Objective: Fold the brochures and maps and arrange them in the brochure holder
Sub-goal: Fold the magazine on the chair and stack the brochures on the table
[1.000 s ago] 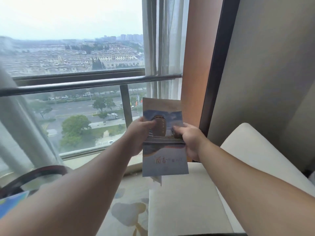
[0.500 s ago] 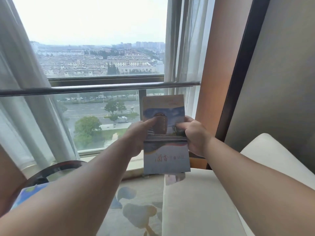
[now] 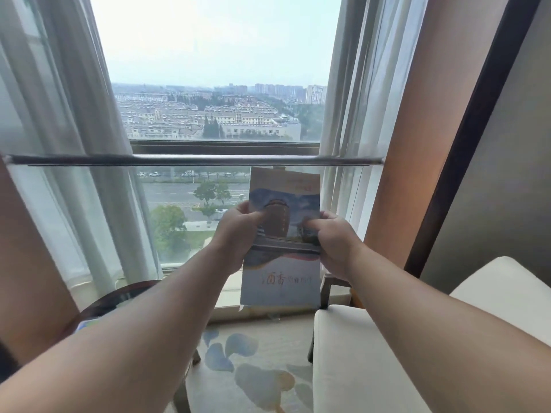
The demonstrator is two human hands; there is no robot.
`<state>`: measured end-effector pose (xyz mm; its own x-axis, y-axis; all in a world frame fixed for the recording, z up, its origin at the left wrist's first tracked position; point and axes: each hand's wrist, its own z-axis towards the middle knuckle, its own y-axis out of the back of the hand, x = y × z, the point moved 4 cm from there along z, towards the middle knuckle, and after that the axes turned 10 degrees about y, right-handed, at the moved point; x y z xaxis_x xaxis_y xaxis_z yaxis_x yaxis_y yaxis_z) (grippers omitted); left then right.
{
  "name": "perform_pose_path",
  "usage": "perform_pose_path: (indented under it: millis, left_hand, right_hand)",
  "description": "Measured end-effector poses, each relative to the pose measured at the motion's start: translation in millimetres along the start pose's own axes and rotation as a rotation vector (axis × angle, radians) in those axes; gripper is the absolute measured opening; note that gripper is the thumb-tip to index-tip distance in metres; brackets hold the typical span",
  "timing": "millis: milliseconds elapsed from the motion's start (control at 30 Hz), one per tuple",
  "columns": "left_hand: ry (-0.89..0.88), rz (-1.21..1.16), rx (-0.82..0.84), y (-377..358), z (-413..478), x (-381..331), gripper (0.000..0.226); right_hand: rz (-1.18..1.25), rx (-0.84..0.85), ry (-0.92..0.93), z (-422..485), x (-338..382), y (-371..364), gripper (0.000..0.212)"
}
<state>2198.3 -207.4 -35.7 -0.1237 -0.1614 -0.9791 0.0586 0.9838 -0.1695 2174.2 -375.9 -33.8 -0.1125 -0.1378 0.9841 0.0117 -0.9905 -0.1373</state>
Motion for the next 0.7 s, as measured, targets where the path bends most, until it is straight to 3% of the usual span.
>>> perform_pose_path:
  millis: [100,167,233,333,467,500,600,700]
  left_hand:
    - [0.023,0.097,-0.08,34.4,-2.5,-2.2,0.053]
    - [0.125,0.061,-0.025,53.8,-6.2,0.2,0.061]
    - [0.164,0.017,0.007,71.7,-10.2,1.0,0.043]
    - [0.109,-0.023,-0.084,97.4,-16.0,-3.3,0.011]
    - [0.049,-0.102,-0.107,130.2,-19.6,-9.3,0.012]
    - [0.046,-0.091,-0.104,138.3,-18.5,-8.4,0.013]
    - [0.069,-0.028,-0.151,160.7,-11.9,1.2,0.017]
    - [0.111,0.019,-0.246,182.2,-1.7,17.0,0.017]
  right_hand:
    - [-0.006,-0.011,0.028,4.2,-1.2,-28.6,0.025]
    - [0.009,0.019,0.044,4.7,-2.2,-49.2,0.026]
    - [0.008,0.035,0.047,6.7,-6.3,-70.0,0.025]
    - [-0.075,0.006,0.042,11.2,-15.9,-96.8,0.025]
    - [-0.153,0.042,-0.034,18.6,-31.6,-123.1,0.063]
    - [-0.149,0.061,-0.04,20.5,-35.6,-129.3,0.059]
    - [-0.11,0.07,-0.02,27.7,-47.0,-148.7,0.018]
    - [-0.121,0.062,-0.041,40.6,-66.1,-167.8,0.02]
